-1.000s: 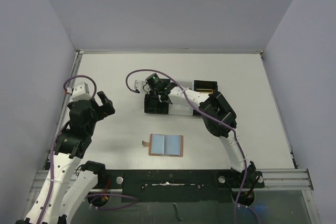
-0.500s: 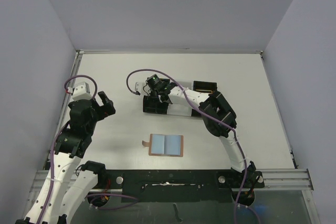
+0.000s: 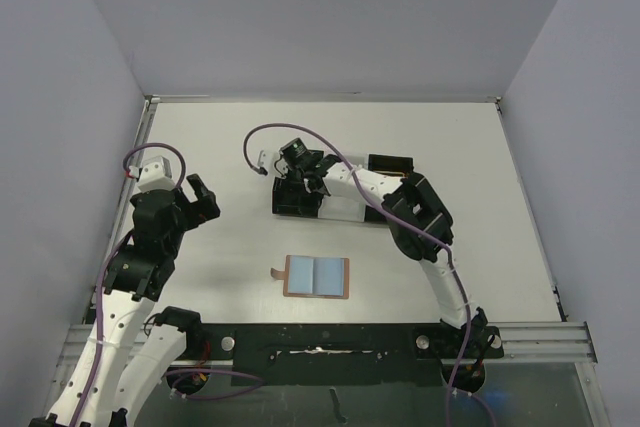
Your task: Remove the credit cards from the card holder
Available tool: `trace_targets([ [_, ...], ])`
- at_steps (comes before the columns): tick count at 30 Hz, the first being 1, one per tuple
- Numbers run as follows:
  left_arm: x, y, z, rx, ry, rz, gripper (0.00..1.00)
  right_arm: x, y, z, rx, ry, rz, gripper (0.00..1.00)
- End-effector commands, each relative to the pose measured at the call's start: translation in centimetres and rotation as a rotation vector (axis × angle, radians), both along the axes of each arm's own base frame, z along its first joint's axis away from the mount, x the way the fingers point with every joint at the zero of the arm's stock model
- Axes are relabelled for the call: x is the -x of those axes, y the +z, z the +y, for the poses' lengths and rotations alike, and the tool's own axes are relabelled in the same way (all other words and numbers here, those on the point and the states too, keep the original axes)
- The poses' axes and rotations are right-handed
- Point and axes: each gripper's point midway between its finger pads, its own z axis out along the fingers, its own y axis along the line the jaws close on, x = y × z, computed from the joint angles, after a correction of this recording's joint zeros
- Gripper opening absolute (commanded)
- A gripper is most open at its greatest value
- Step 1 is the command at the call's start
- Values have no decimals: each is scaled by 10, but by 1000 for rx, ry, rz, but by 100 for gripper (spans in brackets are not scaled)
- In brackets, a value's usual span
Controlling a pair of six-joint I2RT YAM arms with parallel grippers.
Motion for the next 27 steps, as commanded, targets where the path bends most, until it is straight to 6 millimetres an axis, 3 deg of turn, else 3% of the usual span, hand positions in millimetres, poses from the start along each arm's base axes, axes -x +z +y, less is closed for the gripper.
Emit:
trace_targets([
  [1, -7, 13, -1, 4, -9, -55, 91, -11, 108, 23, -270, -19, -122, 63],
  [5, -7, 14, 0, 2, -3, -56, 91, -1, 141, 26, -384, -11, -131, 66],
  [9, -7, 13, 0, 0, -4, -53, 91, 9, 174, 18, -495, -54, -170, 68],
  [10, -7, 13, 0, 0, -5, -52, 91, 11, 192, 12, -545, -84, -205, 69],
  [13, -7, 13, -3, 0, -20, -53, 91, 13, 221, -18, -672, -252, -291, 73],
  [17, -9, 12, -10, 5, -64, -57, 91, 29, 231, -58, -875, -425, -285, 91],
  [19, -10, 11, -13, 6, -82, -55, 91, 39, 229, -78, -975, -502, -259, 100],
  [23, -13, 8, -23, 10, -138, -49, 91, 53, 202, -135, -1168, -823, -153, 98],
  [27, -16, 3, -29, 10, -175, -39, 91, 77, 166, -152, -1276, -951, 26, 98],
])
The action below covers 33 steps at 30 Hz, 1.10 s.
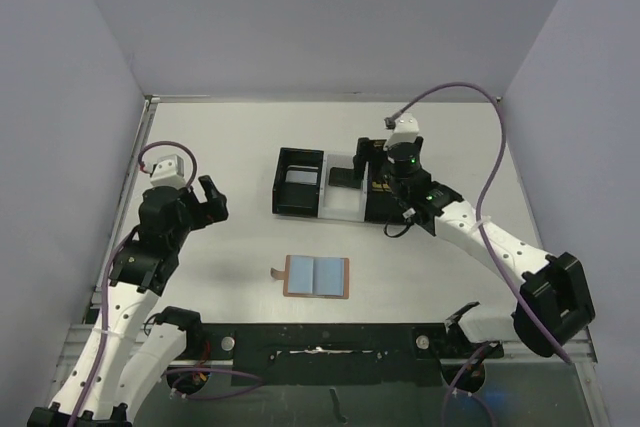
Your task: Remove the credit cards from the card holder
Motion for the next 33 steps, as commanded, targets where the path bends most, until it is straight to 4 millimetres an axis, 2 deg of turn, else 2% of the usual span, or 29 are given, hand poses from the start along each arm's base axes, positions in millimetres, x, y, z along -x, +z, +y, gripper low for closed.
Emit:
trace_targets([
  [1, -12, 15, -13, 14, -77, -69, 91, 22, -4, -11, -340, -124, 99, 98],
  [3, -14, 13, -17, 16, -99, -62, 91, 37, -13, -14, -346, -98, 121, 98],
  [6, -15, 11, -25, 26, -140, -57, 91, 56, -11, -17, -444, -74, 106, 98],
  [11, -16, 7, -48, 67, -269, -43, 91, 99, -7, 6, -605, 165, 81, 98],
  [13, -13, 4, -64, 99, -352, -28, 88, 114, -16, 16, -658, 226, 130, 100],
  [15, -7, 1, -78, 174, -398, 18, 78, 127, -31, 23, -689, 249, 198, 97],
  [17, 5, 11, -107, 310, -501, 42, 71, 137, -48, 27, -709, 218, 270, 95],
  [18, 13, 14, -122, 388, -545, 60, 70, 142, -57, 28, -708, 197, 301, 95],
  [20, 16, 12, -136, 417, -566, 58, 70, 154, -77, 31, -697, 169, 348, 92],
  [24, 22, -12, -164, 424, -597, 149, 66, 170, -99, 41, -708, 157, 395, 87],
  [26, 34, -38, -181, 442, -612, 257, 63, 175, -108, 44, -718, 148, 437, 80],
  [28, 43, -54, -193, 432, -595, 321, 60, 179, -117, 44, -720, 114, 471, 75],
  [33, 57, -82, -203, 411, -552, 370, 59, 183, -125, 42, -691, 60, 464, 68],
])
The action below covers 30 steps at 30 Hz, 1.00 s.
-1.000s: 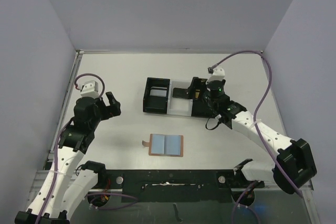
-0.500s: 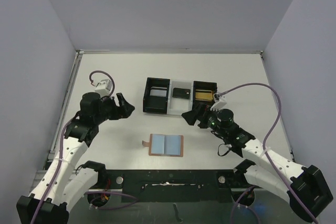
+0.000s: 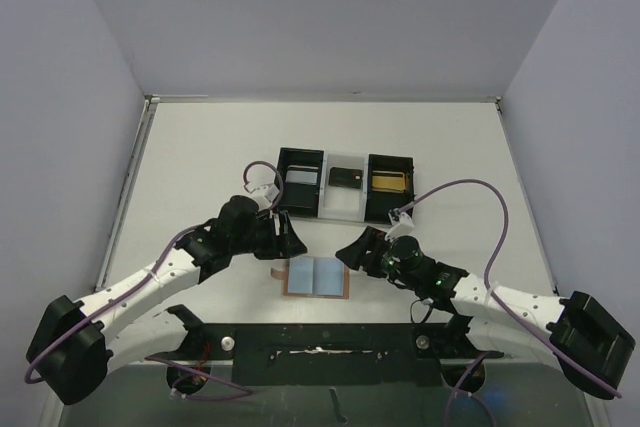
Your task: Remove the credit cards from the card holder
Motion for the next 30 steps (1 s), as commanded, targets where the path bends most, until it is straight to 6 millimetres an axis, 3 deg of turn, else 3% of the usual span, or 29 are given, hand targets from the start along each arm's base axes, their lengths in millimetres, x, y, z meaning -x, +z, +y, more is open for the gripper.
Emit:
trace_targets([
  [1, -6, 0, -9, 55, 73, -9, 59, -10, 15, 5, -40, -76, -34, 68],
  [9, 0, -42, -2, -45, 87, 71, 52, -2, 6, 14, -35, -31, 19, 55],
  [19, 4, -59, -1, -105, 69, 91, 40, 5, 6, 36, -41, 70, 52, 45],
  [30, 16, -76, 5, -147, 31, 121, 38, 7, -19, 43, 14, 81, 145, 42],
])
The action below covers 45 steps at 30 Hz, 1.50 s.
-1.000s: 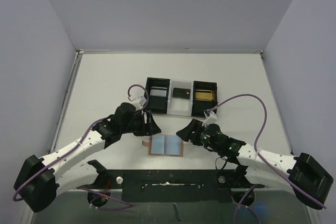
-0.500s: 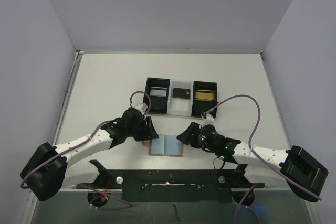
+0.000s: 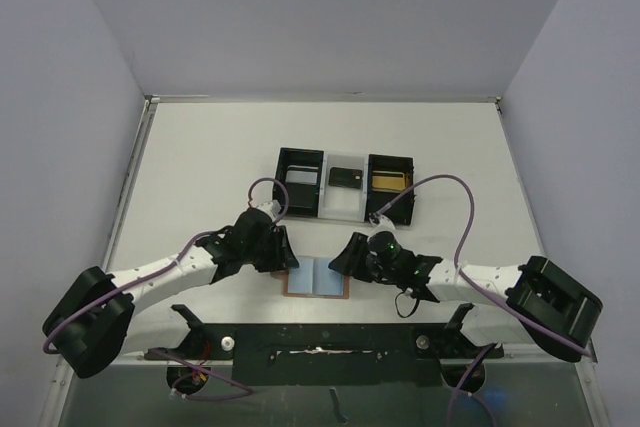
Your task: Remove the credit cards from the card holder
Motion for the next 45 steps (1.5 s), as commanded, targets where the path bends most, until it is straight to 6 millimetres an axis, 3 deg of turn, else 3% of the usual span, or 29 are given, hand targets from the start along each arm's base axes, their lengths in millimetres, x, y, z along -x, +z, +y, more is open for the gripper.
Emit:
trace_targets([
  [1, 1, -2, -4, 7, -44, -17, 37, -6, 14, 19, -56, 20, -13, 41],
  [7, 5, -13, -5, -14, -60, 7, 25, -7, 7, 22, -19, 36, 7, 37],
  [13, 4, -14, -5, -19, -60, 2, 17, -7, 23, 34, -89, 72, -20, 33],
  [23, 4, -14, -6, -15, -55, 4, 15, -7, 30, 50, -141, 132, -19, 36],
  [32, 3, -8, -1, -4, -16, -20, 15, -17, 49, 82, -207, 222, -53, 38],
  [41, -1, 1, 17, -35, 79, -61, 18, -19, 50, 97, -229, 267, -53, 47],
  [45, -2, 7, 28, -47, 126, -83, 20, -15, 60, 104, -278, 319, -73, 51],
])
